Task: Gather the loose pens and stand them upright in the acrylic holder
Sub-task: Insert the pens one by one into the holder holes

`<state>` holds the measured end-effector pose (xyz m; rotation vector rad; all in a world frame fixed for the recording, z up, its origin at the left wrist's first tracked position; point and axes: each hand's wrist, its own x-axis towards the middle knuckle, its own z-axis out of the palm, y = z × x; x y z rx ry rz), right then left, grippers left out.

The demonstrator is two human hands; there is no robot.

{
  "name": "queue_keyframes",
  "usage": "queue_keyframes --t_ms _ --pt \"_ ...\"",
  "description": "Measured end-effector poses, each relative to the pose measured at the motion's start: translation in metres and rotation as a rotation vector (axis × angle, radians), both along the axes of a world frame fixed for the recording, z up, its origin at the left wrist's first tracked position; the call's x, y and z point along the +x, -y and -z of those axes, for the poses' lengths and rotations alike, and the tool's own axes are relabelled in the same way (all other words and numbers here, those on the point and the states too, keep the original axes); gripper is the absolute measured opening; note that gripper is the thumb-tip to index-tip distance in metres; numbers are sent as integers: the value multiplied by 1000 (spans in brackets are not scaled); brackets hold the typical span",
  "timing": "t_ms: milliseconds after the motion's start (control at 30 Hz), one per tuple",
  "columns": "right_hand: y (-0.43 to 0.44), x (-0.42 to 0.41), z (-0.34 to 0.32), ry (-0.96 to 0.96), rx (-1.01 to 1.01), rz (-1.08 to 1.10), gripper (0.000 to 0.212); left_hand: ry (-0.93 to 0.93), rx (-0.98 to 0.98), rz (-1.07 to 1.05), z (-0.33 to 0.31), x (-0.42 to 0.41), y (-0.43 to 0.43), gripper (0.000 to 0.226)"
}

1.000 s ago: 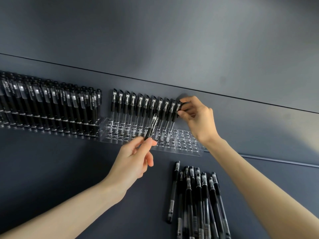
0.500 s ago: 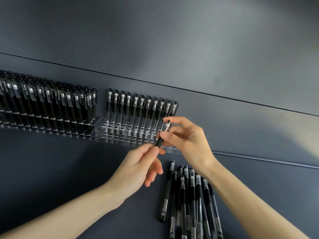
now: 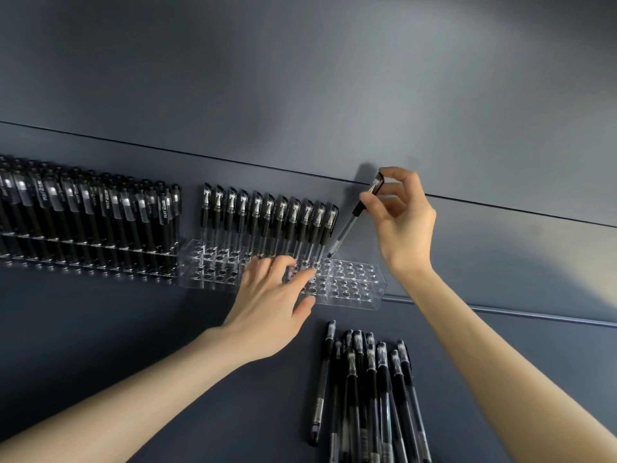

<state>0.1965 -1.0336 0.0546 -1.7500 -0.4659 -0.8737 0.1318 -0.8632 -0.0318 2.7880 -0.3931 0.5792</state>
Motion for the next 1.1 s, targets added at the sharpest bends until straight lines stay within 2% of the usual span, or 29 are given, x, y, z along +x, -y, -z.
queue_keyframes --t_ms 300,633,833,967,1100 --pt "-4 12 9 10 -110 -3 26 142 116 -25 8 2 -2 50" --pt "-4 14 26 -86 -232 -18 25 110 116 -22 6 2 -3 50" --pt "0 13 33 -50 -305 6 30 115 126 -54 2 0 -2 50" --pt "2 7 32 -33 -368 42 34 34 139 -44 1 -1 -2 54" --pt "6 -9 32 -96 -348 56 29 17 41 -7 -6 -13 7 52"
